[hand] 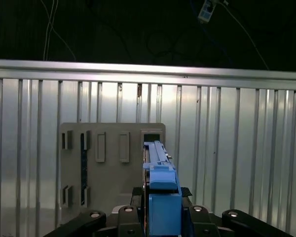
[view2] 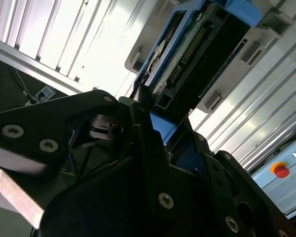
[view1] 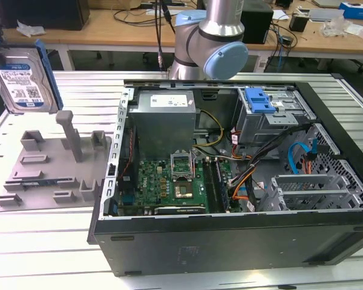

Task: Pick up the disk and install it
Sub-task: 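Pick up the disk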

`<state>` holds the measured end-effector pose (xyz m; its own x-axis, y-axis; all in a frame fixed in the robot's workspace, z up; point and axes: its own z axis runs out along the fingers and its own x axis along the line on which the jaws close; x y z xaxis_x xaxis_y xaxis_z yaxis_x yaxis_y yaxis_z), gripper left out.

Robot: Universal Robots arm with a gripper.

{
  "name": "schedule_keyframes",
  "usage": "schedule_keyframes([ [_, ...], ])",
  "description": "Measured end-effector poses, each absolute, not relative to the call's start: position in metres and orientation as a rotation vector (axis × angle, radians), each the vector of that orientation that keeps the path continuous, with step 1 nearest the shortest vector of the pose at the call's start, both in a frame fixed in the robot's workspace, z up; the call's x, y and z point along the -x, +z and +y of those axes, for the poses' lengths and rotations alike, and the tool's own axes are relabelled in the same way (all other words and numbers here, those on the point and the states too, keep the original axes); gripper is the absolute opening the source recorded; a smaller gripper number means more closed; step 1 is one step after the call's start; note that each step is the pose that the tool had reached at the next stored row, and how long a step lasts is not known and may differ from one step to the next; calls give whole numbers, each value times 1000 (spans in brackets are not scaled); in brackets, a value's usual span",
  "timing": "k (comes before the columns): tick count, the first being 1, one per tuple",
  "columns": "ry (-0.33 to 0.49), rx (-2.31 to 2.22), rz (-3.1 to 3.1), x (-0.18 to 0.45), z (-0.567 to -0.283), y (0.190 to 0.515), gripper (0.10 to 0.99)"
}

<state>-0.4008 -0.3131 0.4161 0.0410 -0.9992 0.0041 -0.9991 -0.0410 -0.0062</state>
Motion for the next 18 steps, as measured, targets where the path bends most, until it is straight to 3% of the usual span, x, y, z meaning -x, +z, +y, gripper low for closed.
schedule_keyframes([
  [18,-20,2261,2171,399,-313,475,373],
])
